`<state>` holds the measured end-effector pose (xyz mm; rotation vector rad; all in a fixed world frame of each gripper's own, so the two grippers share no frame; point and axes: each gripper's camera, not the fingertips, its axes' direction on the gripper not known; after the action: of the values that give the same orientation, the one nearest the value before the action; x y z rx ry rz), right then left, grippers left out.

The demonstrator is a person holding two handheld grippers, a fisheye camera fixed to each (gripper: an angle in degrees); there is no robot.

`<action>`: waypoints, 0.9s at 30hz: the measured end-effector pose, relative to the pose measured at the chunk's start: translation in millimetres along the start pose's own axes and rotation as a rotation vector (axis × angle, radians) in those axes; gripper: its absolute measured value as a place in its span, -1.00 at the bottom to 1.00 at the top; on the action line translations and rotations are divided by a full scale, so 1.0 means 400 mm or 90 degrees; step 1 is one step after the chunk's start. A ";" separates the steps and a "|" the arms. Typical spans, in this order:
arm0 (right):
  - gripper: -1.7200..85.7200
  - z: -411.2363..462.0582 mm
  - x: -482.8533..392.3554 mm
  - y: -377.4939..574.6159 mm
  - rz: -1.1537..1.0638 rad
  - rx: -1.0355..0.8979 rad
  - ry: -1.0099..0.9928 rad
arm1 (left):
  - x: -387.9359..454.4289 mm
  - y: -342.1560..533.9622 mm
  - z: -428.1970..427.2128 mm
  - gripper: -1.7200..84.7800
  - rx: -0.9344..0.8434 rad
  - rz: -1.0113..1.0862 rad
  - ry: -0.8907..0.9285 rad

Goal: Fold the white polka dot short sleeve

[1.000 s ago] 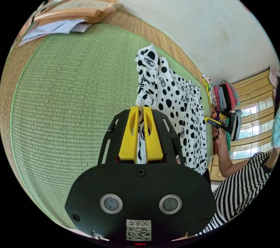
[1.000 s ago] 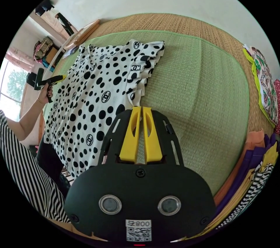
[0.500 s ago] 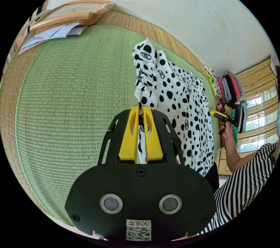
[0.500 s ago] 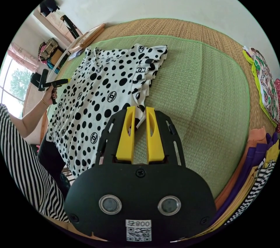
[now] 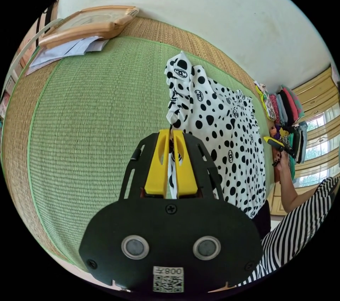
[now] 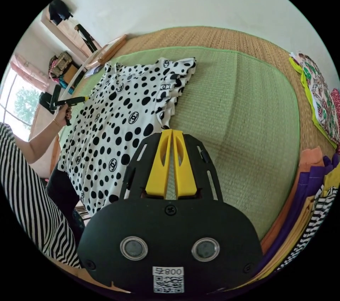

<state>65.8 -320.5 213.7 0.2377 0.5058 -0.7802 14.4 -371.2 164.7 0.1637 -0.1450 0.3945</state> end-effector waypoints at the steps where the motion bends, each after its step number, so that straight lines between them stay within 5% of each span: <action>1: -0.84 0.006 -0.007 0.004 -0.008 -0.009 0.007 | -0.002 0.002 -0.001 -0.92 0.000 -0.006 0.009; 17: -0.92 0.016 0.055 0.050 0.016 -0.061 0.014 | 0.019 0.004 -0.036 -0.91 0.003 -0.016 -0.002; 27: -0.84 -0.047 0.142 0.037 0.092 0.073 -0.071 | 0.042 -0.055 -0.112 -0.81 0.105 0.010 0.063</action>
<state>104.1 -337.8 168.4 0.3324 0.3352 -0.6784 43.1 -376.7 121.1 0.3056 -0.0164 0.4298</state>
